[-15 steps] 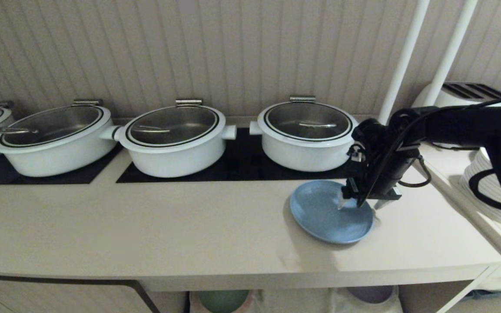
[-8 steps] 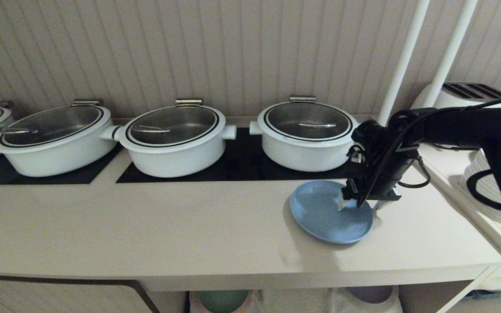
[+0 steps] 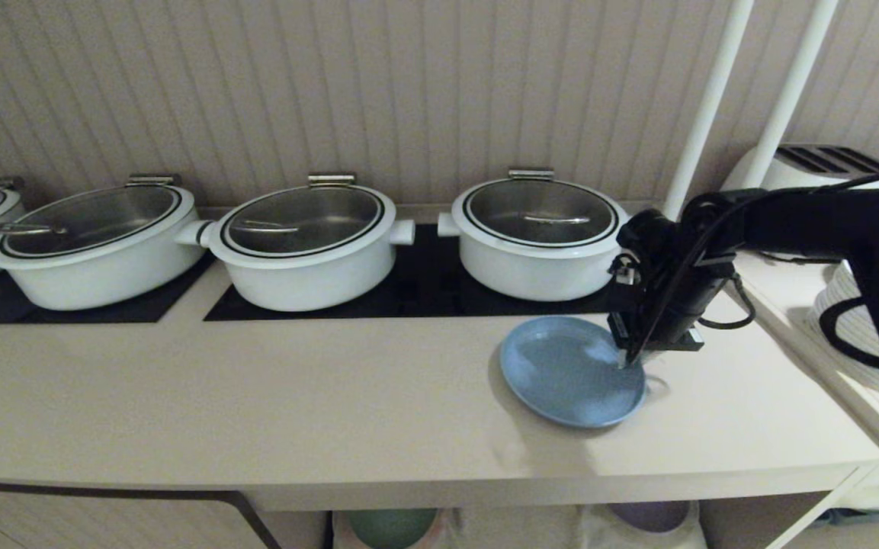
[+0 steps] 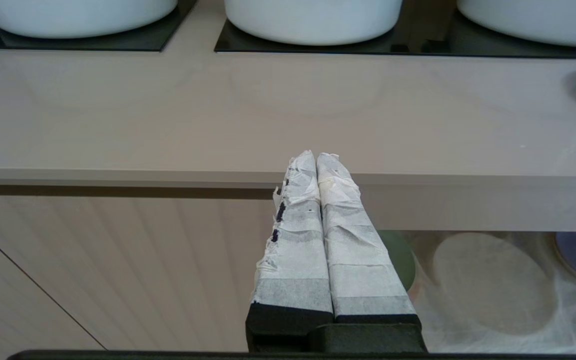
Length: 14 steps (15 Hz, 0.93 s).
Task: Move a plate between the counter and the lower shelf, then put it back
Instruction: Pick up the plate
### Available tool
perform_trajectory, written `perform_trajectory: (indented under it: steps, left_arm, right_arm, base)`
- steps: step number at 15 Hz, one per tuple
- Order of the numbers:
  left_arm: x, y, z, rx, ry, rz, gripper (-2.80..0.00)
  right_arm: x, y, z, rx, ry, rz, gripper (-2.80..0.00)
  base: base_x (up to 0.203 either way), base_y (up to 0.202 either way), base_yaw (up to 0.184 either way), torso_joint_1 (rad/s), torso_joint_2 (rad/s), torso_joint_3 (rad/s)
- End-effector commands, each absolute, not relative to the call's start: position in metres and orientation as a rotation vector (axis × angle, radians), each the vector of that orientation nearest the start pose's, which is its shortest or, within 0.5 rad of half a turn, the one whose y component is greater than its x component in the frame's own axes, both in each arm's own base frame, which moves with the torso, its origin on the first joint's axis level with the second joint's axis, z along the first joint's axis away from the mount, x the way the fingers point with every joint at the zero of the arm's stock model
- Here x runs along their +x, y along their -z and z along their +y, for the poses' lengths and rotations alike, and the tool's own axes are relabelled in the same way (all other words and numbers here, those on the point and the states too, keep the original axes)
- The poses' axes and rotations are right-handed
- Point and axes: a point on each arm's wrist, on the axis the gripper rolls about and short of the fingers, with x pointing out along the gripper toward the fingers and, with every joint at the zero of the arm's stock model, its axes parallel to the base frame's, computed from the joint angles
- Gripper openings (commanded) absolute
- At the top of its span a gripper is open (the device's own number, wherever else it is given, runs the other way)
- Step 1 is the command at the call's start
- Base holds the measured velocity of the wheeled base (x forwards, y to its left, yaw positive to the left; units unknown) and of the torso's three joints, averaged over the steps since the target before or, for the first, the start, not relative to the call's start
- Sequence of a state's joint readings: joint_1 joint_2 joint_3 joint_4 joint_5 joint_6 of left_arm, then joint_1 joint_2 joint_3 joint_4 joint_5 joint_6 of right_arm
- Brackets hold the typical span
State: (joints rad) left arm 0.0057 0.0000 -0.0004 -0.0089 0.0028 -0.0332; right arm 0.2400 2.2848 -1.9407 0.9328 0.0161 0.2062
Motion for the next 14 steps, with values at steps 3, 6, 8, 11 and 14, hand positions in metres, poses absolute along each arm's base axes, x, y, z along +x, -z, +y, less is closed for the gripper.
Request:
perform_trajectory:
  steps: [3, 6, 8, 11, 14]
  left_arm:
    - [-0.023, -0.076, 0.0, -0.034, -0.009, -0.009, -2.8]
    - [-0.023, -0.076, 0.0, -0.034, -0.009, -0.009, -2.8]
    - [-0.023, -0.077, 0.0, -0.034, -0.009, -0.011, -2.8]
    - [-0.023, -0.076, 0.0, -0.034, -0.009, -0.009, -2.8]
    - [-0.023, -0.076, 0.0, -0.034, -0.009, -0.009, -2.8]
  right_arm:
    - [0.4, -0.149, 0.098, 0.035, -0.088, 1.276, -2.8]
    - [0.398, -0.153, 0.098, 0.038, -0.087, 1.271, -2.8]
    - [0.395, -0.156, 0.097, 0.047, -0.081, 1.267, -2.8]
    - [0.388, -0.16, 0.096, 0.048, -0.079, 1.272, -2.8]
    - [0.377, -0.164, 0.092, 0.048, -0.075, 1.287, -2.8]
  base:
    - [0.0, 0.0, 0.0, 0.0, 0.0, 0.0]
    - [0.0, 0.0, 0.0, 0.0, 0.0, 0.0]
    - [0.0, 0.0, 0.0, 0.0, 0.0, 0.0]
    - [0.0, 0.0, 0.0, 0.0, 0.0, 0.0]
    - [0.0, 0.0, 0.0, 0.0, 0.0, 0.0]
